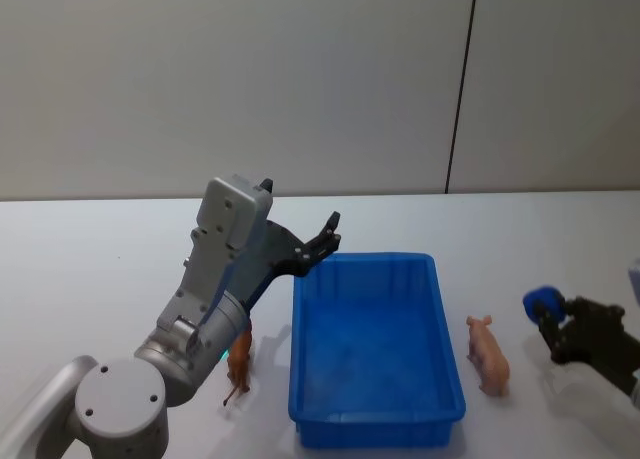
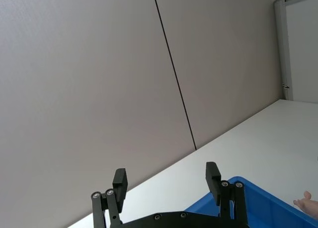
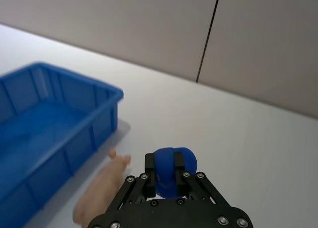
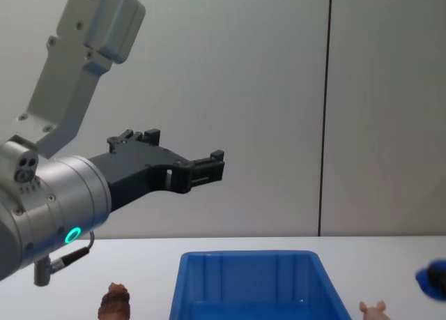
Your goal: Pick up the two dolls from the table and place them into the box.
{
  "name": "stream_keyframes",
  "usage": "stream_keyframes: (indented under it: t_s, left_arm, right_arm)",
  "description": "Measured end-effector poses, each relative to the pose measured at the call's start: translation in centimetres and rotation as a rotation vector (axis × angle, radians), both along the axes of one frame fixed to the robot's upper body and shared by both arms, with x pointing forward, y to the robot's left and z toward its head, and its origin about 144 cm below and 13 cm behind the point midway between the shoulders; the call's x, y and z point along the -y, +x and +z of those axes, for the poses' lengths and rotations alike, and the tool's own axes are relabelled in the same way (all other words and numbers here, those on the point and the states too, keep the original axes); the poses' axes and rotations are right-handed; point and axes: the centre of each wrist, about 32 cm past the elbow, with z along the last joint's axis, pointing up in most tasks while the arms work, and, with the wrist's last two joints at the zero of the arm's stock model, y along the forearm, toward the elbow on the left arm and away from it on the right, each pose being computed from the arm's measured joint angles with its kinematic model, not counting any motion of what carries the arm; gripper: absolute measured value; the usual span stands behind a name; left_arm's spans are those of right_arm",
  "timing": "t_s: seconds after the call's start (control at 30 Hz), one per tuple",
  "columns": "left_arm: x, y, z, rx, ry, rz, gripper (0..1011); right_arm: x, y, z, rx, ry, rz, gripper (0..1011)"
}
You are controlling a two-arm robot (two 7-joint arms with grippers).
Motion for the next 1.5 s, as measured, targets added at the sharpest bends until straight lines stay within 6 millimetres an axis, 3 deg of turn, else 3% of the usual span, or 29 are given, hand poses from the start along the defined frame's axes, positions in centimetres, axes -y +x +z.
stream_keyframes:
  t_s: [0.4,0.63,1.1,1.5]
  left_arm:
    - [0.0,0.0,0.0,0.0,0.0,0.0,1001]
    - [0.0,0.0,0.0,0.0,0.0,0.0,1001]
    - [0.0,0.0,0.0,0.0,0.0,0.0,1001]
    - [0.0,0.0,0.0,0.0,0.0,0.0,1001]
  right_arm:
    - [-1.9,0.7,3.8,0.13,0.077,0.101,151]
    - [-3.6,1.2,4.9,0.138,0.118,0.186,110]
    - [-7.7,2.1,4.4,0.026,0.172,0.333,109]
    - [-9.7,2.7,3.1,-0.05,0.186,0.383,465]
